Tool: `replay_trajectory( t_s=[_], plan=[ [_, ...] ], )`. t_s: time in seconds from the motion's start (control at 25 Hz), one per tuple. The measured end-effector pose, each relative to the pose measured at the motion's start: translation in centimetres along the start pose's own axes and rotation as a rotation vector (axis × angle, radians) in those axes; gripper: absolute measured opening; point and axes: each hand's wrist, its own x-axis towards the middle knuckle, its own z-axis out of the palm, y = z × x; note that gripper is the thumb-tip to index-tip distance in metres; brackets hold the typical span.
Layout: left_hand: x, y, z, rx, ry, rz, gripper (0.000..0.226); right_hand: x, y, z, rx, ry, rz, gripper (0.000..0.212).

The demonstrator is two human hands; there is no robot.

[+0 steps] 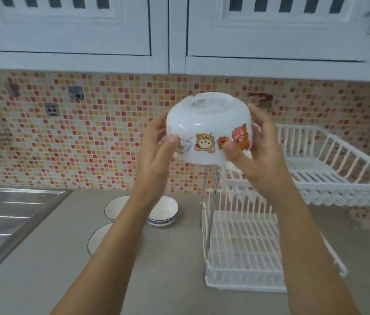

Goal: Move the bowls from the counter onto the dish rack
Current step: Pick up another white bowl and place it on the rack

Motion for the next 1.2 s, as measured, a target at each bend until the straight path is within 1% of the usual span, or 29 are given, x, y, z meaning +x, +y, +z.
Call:
replay_trajectory(
  t_s=[0.08,0.16,0.28,0.36,0.48,0.68,0.84,0.92,0.96,1.0,1.08,1.12,1.2],
  plan=[
    [0.3,0.2,0.4,0.031,-0.085,-0.045,0.047,0.1,0.6,-1.7,-0.082,0.025,-0.003,0.081],
    [0.9,0.2,1.6,0.114,-0.085,-0.153,0.041,0.4,1.4,-3.1,-0.198,0.014,0.052,0.084],
    [2.4,-0.9,7.4,0.202,-0.069,-0.295,0.034,1.8,4.1,-8.1,-0.326,-0.049,0.165,0.093],
    [3.3,-1.9,9.9,0.218,-0.044,-0.383,0.036,2.9,6.5,-9.4,-0.381,-0.121,0.235,0.1],
    [3.5,-3.4,12.0,0.348,-0.077,-0.506,0.052,3.5,9.5,-10.0,-0.499,-0.252,0.235,0.11],
    [2.9,-4.8,13.0,0.447,-0.112,-0.627,0.058,3.5,10.8,-10.3,-0.598,-0.355,0.268,0.109],
    [3.2,-4.9,13.0,0.521,-0.13,-0.631,0.06,3.9,10.6,-9.9,-0.609,-0.382,0.319,0.11],
    [3.5,-4.4,11.7,0.57,-0.187,-0.608,0.063,4.0,9.6,-9.0,-0.61,-0.37,0.343,0.115],
    [3.4,-4.1,11.7,0.588,-0.199,-0.58,0.066,3.9,9.2,-9.2,-0.602,-0.389,0.374,0.119],
    [3.3,-3.6,11.7,0.59,-0.178,-0.539,0.07,3.8,8.9,-9.5,-0.597,-0.416,0.407,0.123],
    [3.2,-2.3,11.3,0.565,-0.076,-0.434,0.072,3.9,8.4,-10.2,-0.62,-0.434,0.44,0.123],
    [3.3,-1.6,10.9,0.558,-0.038,-0.404,0.071,3.9,8.0,-10.3,-0.643,-0.417,0.423,0.12],
    [3.7,-0.5,10.2,0.562,-0.024,-0.386,0.067,4.0,6.9,-10.2,-0.647,-0.365,0.347,0.113]
  ],
)
